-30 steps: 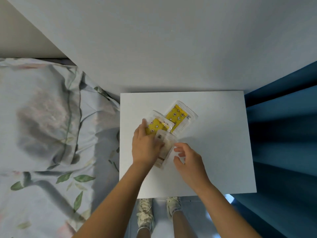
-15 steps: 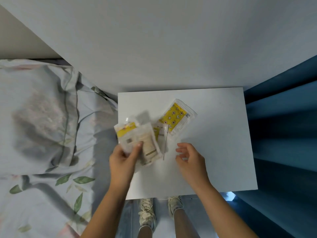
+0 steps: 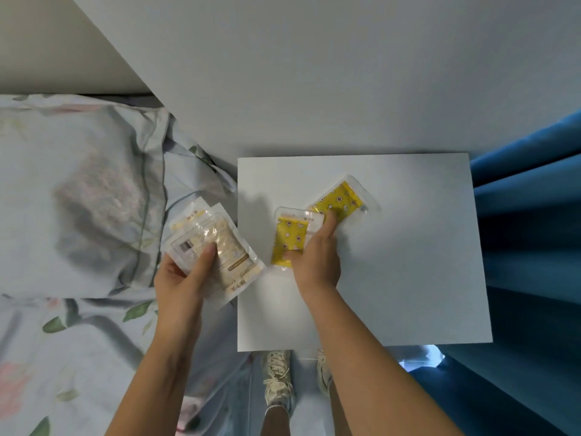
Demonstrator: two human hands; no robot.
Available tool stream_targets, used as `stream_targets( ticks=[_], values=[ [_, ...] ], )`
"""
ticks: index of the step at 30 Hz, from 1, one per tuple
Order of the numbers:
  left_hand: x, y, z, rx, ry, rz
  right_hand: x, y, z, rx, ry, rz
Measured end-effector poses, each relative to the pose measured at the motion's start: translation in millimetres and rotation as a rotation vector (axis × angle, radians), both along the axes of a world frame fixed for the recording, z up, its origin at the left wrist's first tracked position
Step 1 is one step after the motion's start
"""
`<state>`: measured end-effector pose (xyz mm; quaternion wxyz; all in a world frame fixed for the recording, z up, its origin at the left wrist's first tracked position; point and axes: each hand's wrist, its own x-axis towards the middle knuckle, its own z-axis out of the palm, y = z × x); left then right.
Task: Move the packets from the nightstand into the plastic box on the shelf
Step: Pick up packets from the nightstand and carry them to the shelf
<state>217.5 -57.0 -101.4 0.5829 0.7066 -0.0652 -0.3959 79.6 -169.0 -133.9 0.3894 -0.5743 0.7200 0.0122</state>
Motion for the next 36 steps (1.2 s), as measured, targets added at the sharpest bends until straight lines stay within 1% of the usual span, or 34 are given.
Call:
stream_targets(
  ticks=[3,5,7,9,10,12,13,14,16,18,20,21,23,25,27,29,30,31,33,36],
  values=[
    [5,-2,4,-0.068,-0.038,-0.005,-15,-9,-2,0.012,-0.033,0.077],
    [6,0,6,-0.090,-0.042,0.006,-26,-16,1,-0.027,-0.091,0.130],
    [6,8,5,-0.086,-0.034,0.022,-35,-25,1,-0.086,-0.156,0.082],
    [7,17,4,-0.076,-0.029,0.034,-37,-36,3,-0.066,-0.228,-0.068],
    [7,22,3,-0.070,-0.029,0.038,-35,-42,3,-0.038,-0.265,-0.190],
    [6,33,1,-0.055,-0.023,0.051,-31,-53,1,0.005,-0.349,-0.506],
    [6,38,0,-0.045,-0.021,0.061,-29,-57,0,0.041,-0.356,-0.638],
    [6,43,-1,-0.034,-0.019,0.069,-28,-60,-3,0.087,-0.351,-0.729],
    [8,51,-2,-0.014,-0.015,0.078,-25,-62,-3,0.200,-0.364,-0.833],
    [9,56,-2,-0.001,-0.013,0.087,-22,-62,0,0.325,-0.292,-0.857],
    [11,58,-2,0.005,-0.011,0.093,-21,-62,4,0.400,-0.181,-0.810],
    [12,58,-2,0.007,-0.011,0.096,-18,-62,6,0.412,-0.196,-0.758],
    [13,57,-1,0.005,-0.004,0.108,-11,-59,0,0.409,-0.358,-0.657],
    [13,53,1,-0.003,-0.004,0.113,-2,-57,-4,0.404,-0.413,-0.643],
    [12,49,3,-0.013,-0.020,0.092,4,-58,-2,0.371,-0.455,-0.764],
    [9,45,4,-0.030,-0.026,0.074,5,-64,2,0.279,-0.488,-0.976],
    [8,44,5,-0.037,-0.023,0.070,4,-68,3,0.230,-0.457,-1.104],
    [6,42,5,-0.042,-0.019,0.066,0,-70,3,0.176,-0.388,-1.164],
    [2,40,5,-0.045,-0.016,0.051,-4,-70,6,0.142,-0.234,-1.017],
    [-7,37,5,-0.044,-0.013,0.025,-8,-71,0,0.143,-0.171,-0.818]
  ],
)
